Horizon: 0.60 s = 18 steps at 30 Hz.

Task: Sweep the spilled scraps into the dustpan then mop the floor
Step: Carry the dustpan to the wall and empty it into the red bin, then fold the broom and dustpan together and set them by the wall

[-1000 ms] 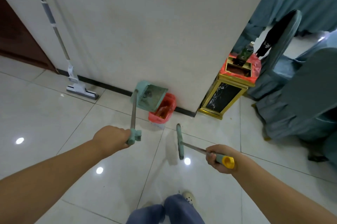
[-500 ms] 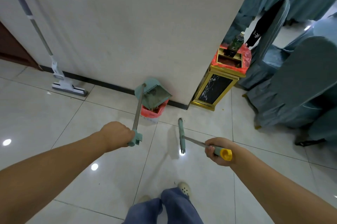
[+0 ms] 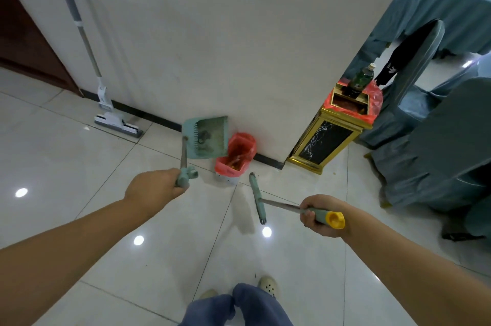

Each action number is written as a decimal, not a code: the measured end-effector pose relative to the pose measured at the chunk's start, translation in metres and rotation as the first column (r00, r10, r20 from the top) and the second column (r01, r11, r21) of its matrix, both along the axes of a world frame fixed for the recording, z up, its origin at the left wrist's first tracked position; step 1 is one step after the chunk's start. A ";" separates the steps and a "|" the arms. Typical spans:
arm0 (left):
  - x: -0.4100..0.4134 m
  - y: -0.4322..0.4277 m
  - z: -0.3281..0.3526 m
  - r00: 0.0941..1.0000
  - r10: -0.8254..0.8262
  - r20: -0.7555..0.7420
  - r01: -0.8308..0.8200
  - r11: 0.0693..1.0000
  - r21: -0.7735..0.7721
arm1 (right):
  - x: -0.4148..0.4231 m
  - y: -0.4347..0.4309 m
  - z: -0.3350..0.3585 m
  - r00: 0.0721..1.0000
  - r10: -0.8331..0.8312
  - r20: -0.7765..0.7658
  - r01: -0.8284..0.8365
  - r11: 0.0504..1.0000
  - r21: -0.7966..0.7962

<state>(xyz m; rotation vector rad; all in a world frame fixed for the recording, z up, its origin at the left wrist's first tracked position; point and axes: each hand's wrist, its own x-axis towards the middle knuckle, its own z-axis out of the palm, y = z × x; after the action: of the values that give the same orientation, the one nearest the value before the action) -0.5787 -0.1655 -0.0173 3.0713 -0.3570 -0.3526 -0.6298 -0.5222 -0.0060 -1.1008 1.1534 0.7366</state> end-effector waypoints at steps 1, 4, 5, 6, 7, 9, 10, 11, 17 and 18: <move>-0.001 0.006 0.000 0.997 0.083 0.007 -0.082 0.995 -0.056 | 0.004 0.005 0.004 1.000 0.025 -0.004 -0.025 1.000 0.001; -0.007 0.022 -0.003 0.954 0.296 -0.035 -0.296 0.929 -0.223 | 0.017 0.021 0.009 0.994 0.106 -0.024 -0.106 0.994 -0.010; -0.010 0.027 -0.004 0.935 0.350 -0.066 -0.354 0.896 -0.269 | 0.022 0.027 0.010 0.990 0.134 -0.032 -0.135 0.991 -0.013; -0.014 0.031 -0.005 0.917 0.386 -0.103 -0.399 0.866 -0.302 | 0.027 0.033 0.010 0.986 0.163 -0.039 -0.164 0.986 -0.015; -0.018 0.034 -0.007 0.901 0.411 -0.136 -0.433 0.840 -0.327 | 0.031 0.039 0.010 0.980 0.195 -0.043 -0.196 0.980 -0.017; -0.028 0.041 -0.014 0.869 0.453 -0.199 -0.494 0.794 -0.355 | 0.039 0.051 0.009 0.962 0.268 -0.053 -0.270 0.962 -0.035; -0.033 0.044 -0.019 0.849 0.475 -0.231 -0.528 0.765 -0.368 | 0.041 0.056 0.009 0.951 0.305 -0.056 -0.308 0.950 -0.045; -0.037 0.046 -0.024 0.829 0.495 -0.261 -0.559 0.735 -0.384 | 0.043 0.062 0.010 0.936 0.347 -0.053 -0.350 0.935 -0.054; -0.063 0.038 -0.059 0.686 0.546 -0.481 -0.727 0.540 -0.424 | 0.054 0.104 0.035 0.847 0.507 0.161 -0.504 0.862 -0.062; -0.066 0.035 -0.066 0.640 0.558 -0.529 -0.768 0.483 -0.420 | 0.057 0.109 0.040 0.836 0.496 0.235 -0.499 0.865 -0.052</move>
<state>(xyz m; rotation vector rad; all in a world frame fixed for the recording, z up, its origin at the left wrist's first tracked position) -0.6443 -0.1306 -0.0832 2.1711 0.6483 -0.5414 -0.5729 -0.4128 0.0335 -1.4620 0.6509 0.9758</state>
